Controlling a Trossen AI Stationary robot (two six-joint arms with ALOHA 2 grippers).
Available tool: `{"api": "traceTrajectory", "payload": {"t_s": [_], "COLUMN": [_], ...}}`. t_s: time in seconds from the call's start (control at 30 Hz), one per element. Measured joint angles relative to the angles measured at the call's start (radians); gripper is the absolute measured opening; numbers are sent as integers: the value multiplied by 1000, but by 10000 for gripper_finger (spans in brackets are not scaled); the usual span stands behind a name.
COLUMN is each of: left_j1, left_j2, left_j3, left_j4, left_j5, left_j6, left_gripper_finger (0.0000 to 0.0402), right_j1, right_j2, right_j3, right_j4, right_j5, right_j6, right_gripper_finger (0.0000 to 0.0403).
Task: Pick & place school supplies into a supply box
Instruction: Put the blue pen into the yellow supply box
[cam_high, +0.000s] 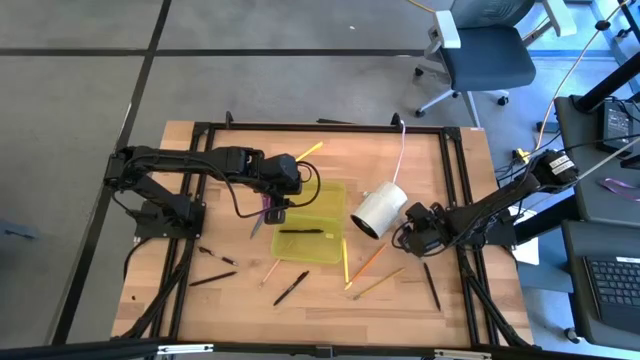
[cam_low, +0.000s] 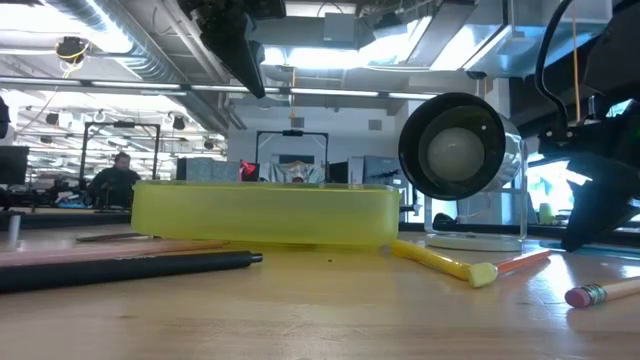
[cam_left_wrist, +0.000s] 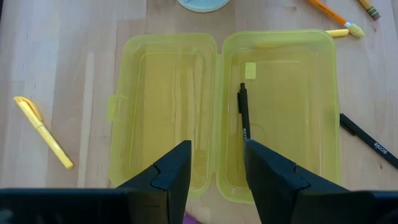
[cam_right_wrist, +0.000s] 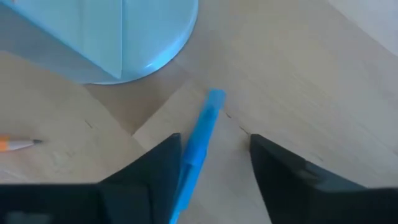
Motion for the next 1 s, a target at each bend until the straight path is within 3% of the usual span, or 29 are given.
{"api": "traceTrajectory", "payload": {"t_s": [0.43,0.77,1.0], "left_j1": [0,0,0], "left_j2": [0,0,0], "left_j3": [0,0,0], "left_j4": [0,0,0], "left_j5": [0,0,0], "left_j6": [2,2,1], "left_gripper_finger": [141,141,141], "right_j1": [0,-1,0], "right_j2": [3,4,5], "right_j3": [15,43,72], "right_j4": [-5,-13,-9], "right_j5": [-16,-51,-110], "right_j6": [2,9,24], "right_gripper_finger": [89,45,43]}}
